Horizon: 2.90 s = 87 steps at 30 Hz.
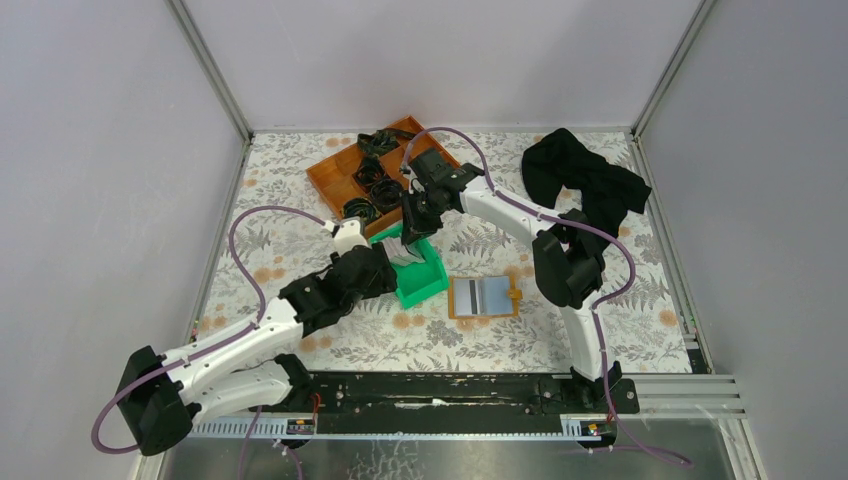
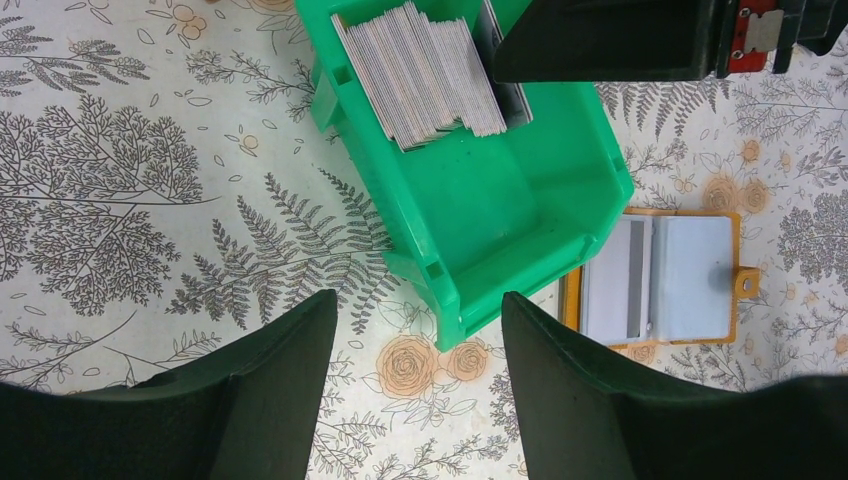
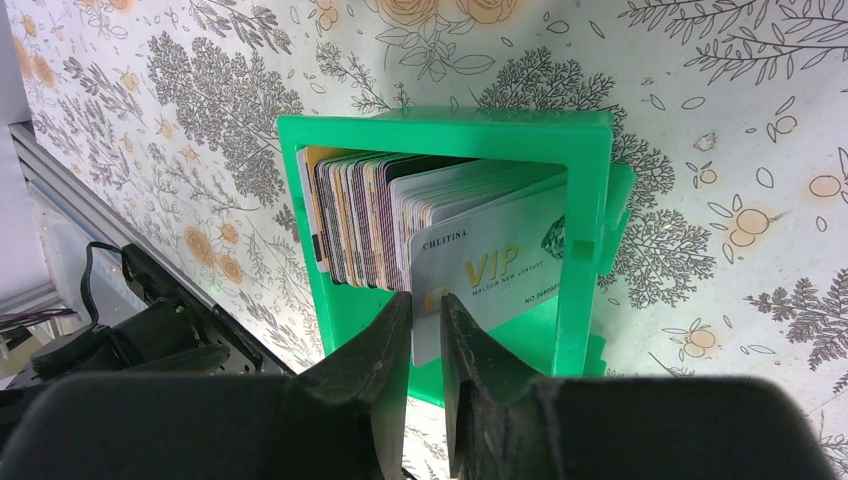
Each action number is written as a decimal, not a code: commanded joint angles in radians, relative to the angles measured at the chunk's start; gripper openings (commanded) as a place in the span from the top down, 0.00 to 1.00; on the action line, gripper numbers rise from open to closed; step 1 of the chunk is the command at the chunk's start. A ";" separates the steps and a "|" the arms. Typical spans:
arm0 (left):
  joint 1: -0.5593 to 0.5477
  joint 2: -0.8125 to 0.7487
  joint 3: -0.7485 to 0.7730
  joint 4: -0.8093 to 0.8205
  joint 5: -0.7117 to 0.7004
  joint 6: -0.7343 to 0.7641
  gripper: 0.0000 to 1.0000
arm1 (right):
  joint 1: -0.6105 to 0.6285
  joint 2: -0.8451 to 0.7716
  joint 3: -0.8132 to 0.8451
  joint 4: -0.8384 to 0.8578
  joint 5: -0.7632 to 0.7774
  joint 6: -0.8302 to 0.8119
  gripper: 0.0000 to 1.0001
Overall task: Put the credit cards into the card holder
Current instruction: Pick up the credit card from the storage box.
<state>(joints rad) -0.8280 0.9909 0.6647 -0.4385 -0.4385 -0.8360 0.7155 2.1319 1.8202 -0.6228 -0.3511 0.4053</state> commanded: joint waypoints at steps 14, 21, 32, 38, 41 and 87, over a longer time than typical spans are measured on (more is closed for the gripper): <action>0.040 0.008 -0.004 0.063 0.032 0.039 0.32 | 0.012 0.011 0.045 -0.005 -0.033 0.006 0.80; 0.053 0.011 -0.005 0.072 0.038 0.046 0.32 | 0.012 -0.004 0.068 -0.047 0.038 -0.014 0.82; 0.059 0.043 0.004 0.109 0.043 0.056 0.32 | 0.016 -0.014 0.137 -0.164 0.204 -0.077 0.90; 0.065 0.069 0.011 0.134 0.040 0.067 0.31 | 0.019 -0.012 0.139 -0.201 0.254 -0.108 1.00; 0.072 0.086 0.015 0.147 0.044 0.072 0.31 | 0.018 -0.028 0.126 -0.205 0.264 -0.119 1.00; 0.379 0.394 0.007 1.019 1.373 0.169 0.49 | -0.178 -0.623 -0.434 -0.074 -0.344 -0.113 1.00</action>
<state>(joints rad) -0.4561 1.3548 0.6685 0.4831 0.8196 -0.6483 0.5583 1.5455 1.3991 -0.7437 -0.5983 0.2821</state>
